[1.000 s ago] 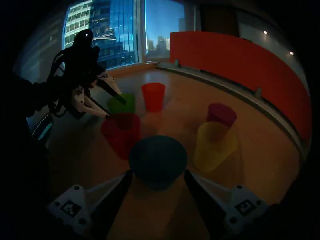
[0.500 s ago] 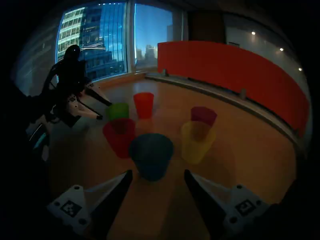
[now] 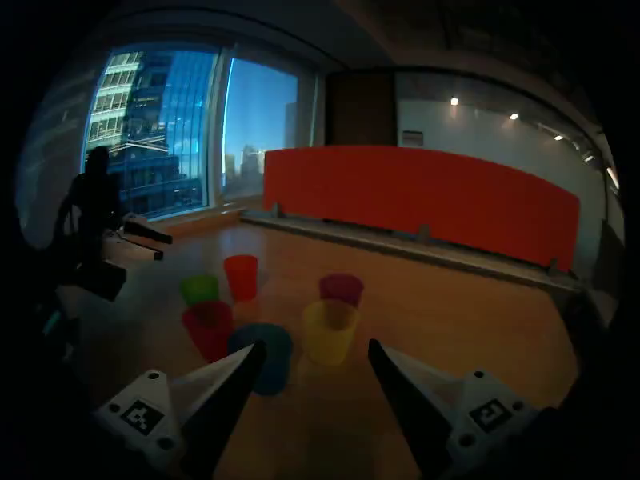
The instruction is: Pour water
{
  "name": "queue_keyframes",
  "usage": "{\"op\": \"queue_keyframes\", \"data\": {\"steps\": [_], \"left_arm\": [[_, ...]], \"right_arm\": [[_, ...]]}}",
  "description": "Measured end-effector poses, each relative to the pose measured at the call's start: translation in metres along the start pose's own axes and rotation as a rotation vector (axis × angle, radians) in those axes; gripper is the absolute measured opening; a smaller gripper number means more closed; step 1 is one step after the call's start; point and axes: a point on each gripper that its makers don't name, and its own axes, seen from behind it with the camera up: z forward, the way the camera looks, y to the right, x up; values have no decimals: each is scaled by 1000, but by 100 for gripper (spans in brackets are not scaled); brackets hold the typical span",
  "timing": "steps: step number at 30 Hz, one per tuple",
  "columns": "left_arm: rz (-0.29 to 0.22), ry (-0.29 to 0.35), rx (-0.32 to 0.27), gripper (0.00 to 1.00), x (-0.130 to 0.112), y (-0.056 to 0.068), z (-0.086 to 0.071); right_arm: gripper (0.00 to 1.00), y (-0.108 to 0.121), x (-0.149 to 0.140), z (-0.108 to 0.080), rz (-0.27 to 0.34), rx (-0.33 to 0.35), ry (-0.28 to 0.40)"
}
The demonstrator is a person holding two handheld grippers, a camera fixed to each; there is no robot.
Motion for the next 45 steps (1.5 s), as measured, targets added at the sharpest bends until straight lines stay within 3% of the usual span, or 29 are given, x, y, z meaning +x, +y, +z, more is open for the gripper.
{"op": "queue_keyframes", "data": {"steps": [6,12,21,27,36,45], "left_arm": [[-1,109,85,86,26,-12,-14],[9,191,148,86,46,-14,-24],[-38,292,272,86,69,-29,-45],[-73,330,334,86,74,-40,-54],[-78,338,459,86,64,-57,-63],[-126,341,493,86,52,-61,-54]], "right_arm": [[100,10,16,-9,-15,-64,68],[99,14,31,-17,-4,-112,130],[99,27,58,-29,-13,-208,219],[99,27,64,-33,-31,-237,235],[99,42,73,-39,-14,-328,270],[99,56,68,-42,18,-386,278]]}}
